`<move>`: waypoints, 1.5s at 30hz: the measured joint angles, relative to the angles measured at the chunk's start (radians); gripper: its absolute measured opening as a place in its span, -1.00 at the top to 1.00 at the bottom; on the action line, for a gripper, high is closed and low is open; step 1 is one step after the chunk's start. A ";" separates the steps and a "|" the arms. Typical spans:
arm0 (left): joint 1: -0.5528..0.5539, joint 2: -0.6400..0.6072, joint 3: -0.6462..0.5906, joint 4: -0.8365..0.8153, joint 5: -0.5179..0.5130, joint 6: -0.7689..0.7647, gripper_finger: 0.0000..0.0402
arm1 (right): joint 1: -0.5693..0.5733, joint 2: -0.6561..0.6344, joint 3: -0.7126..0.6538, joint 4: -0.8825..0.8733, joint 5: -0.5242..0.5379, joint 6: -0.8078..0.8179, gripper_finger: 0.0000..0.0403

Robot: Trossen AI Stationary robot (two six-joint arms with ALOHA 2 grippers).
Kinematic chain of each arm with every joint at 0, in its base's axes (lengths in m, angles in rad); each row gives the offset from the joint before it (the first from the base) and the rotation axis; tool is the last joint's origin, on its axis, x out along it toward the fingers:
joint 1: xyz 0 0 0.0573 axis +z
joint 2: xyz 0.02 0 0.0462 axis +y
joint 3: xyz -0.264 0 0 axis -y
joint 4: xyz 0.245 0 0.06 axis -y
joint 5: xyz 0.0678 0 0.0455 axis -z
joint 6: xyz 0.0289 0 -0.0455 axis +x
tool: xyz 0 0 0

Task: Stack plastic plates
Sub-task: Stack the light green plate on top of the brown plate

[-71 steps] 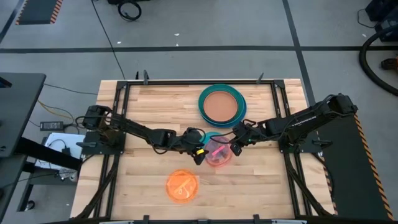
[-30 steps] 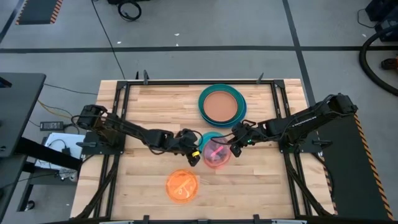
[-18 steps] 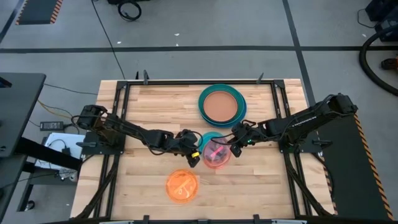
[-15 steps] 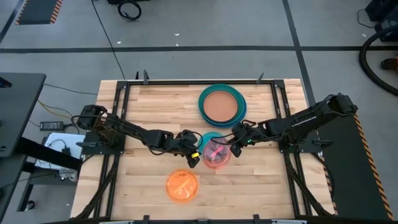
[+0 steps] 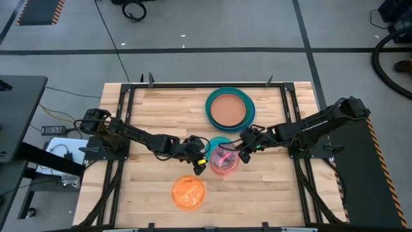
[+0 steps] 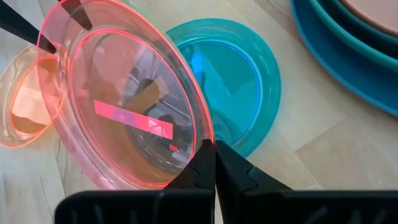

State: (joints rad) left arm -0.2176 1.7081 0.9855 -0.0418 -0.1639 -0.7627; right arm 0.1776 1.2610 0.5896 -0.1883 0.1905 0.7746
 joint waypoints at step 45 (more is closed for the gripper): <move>0.119 0.061 0.000 0.080 -0.044 0.102 0.96 | 0.011 0.000 0.000 -0.034 0.056 -0.038 0.80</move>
State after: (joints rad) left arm -0.0988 1.7691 0.9855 0.0379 -0.2076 -0.6607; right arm 0.1887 1.2606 0.5892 -0.2226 0.2462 0.7370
